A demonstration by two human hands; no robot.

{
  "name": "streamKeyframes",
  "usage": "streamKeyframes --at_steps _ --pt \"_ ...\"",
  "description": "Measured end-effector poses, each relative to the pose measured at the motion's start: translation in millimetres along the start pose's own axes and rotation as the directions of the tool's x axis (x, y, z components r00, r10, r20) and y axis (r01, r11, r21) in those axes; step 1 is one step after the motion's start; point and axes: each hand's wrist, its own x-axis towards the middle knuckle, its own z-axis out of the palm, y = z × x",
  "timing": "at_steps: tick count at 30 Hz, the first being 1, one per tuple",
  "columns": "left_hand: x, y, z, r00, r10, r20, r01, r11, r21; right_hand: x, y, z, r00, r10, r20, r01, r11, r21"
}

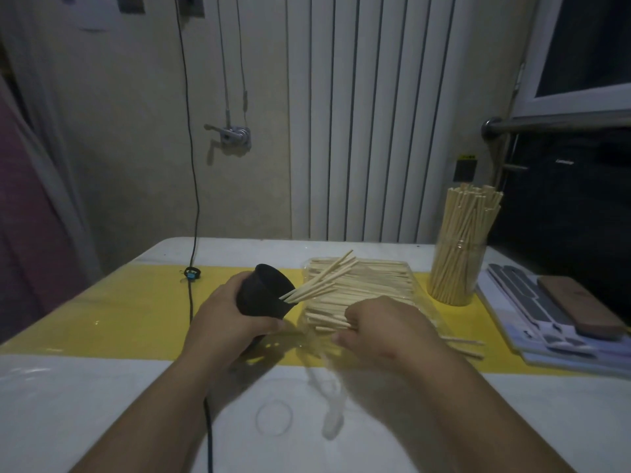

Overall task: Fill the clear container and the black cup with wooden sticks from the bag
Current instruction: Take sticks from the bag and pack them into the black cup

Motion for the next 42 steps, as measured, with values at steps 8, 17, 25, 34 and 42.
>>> streamKeyframes --at_steps 8,17,25,34,42 --pt "0.7 -0.8 0.9 1.000 0.003 -0.009 -0.003 1.000 0.006 -5.3 -2.2 -12.7 0.872 -0.162 -0.462 0.131 0.987 -0.098" --pt "-0.4 0.7 0.4 1.000 -0.005 -0.004 0.005 1.000 0.024 4.8 7.7 -0.1 0.357 -0.174 -0.918 0.367 0.930 -0.034" --pt "-0.9 2.0 0.4 1.000 -0.013 -0.006 0.013 1.000 0.029 2.2 8.2 3.4 0.385 -0.054 -0.921 0.452 0.882 0.137" --pt "0.3 -1.3 1.8 1.000 0.001 -0.005 -0.001 0.998 0.064 -8.7 -11.2 -10.6 0.549 0.342 -0.763 0.602 0.470 0.645" --pt "0.5 -1.9 1.3 1.000 0.010 0.006 -0.010 0.997 0.077 -4.2 -19.4 -5.3 0.823 0.377 -0.424 0.376 0.198 0.905"
